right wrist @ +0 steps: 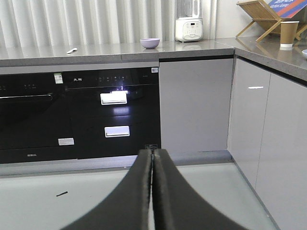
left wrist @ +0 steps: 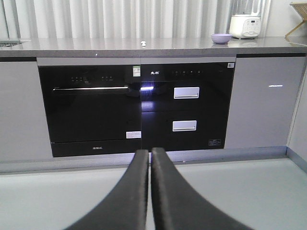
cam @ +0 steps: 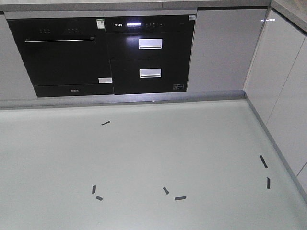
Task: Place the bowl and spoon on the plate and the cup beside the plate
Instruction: 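Drive the base toward the counter holding the green spoon and lavender bowl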
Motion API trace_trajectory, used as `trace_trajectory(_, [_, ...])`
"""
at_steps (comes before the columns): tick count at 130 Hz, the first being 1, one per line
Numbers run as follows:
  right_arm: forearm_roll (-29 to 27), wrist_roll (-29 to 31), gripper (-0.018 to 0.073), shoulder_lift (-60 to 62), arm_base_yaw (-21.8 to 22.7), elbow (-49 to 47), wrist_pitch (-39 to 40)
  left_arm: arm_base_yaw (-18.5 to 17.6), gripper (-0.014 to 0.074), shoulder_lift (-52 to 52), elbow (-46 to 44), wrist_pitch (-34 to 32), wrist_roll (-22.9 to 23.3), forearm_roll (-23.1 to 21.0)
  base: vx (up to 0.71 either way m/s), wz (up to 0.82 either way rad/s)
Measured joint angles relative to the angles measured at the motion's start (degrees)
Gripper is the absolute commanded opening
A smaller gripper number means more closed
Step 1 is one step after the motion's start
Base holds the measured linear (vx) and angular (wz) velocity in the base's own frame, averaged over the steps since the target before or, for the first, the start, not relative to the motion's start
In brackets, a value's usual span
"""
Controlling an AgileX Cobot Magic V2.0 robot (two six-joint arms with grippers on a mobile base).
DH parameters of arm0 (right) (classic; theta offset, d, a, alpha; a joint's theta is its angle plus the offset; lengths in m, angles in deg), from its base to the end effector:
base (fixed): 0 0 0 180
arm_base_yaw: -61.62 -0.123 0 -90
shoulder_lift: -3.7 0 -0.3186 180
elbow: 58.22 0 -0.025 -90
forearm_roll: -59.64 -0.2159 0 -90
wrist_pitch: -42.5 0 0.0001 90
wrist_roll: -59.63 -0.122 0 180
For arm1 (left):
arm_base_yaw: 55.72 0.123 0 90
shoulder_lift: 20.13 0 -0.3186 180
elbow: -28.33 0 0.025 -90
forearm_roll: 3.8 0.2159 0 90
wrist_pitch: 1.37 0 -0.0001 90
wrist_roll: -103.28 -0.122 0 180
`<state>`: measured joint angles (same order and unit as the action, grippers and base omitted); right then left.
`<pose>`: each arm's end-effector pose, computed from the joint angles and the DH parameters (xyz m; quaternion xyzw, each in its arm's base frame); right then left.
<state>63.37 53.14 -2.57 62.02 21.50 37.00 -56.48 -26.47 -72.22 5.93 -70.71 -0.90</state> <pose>0.0189 -0.0009 0.1946 0.0220 0.7158 0.0122 0.6978 0.0187 0.0005 0.1923 -0.0172 0.7257 -0.0210 0.6875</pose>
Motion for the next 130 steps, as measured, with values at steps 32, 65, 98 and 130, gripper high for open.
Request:
trace_trajectory(32, [0.0, 0.0, -0.0008, 0.0, 0.0, 0.0, 0.0, 0.0, -0.0007, 0.0, 0.0, 0.0, 0.0, 0.0, 0.0, 0.0])
trace_trajectory(65, [0.0, 0.0, -0.0008, 0.0, 0.0, 0.0, 0.0, 0.0, -0.0007, 0.0, 0.0, 0.0, 0.0, 0.0, 0.0, 0.0])
trace_trajectory(98, [0.0, 0.0, -0.0008, 0.0, 0.0, 0.0, 0.0, 0.0, -0.0007, 0.0, 0.0, 0.0, 0.0, 0.0, 0.01, 0.0])
trace_trajectory(130, [0.0, 0.0, -0.0008, 0.0, 0.0, 0.0, 0.0, 0.0, -0.0007, 0.0, 0.0, 0.0, 0.0, 0.0, 0.11, 0.0])
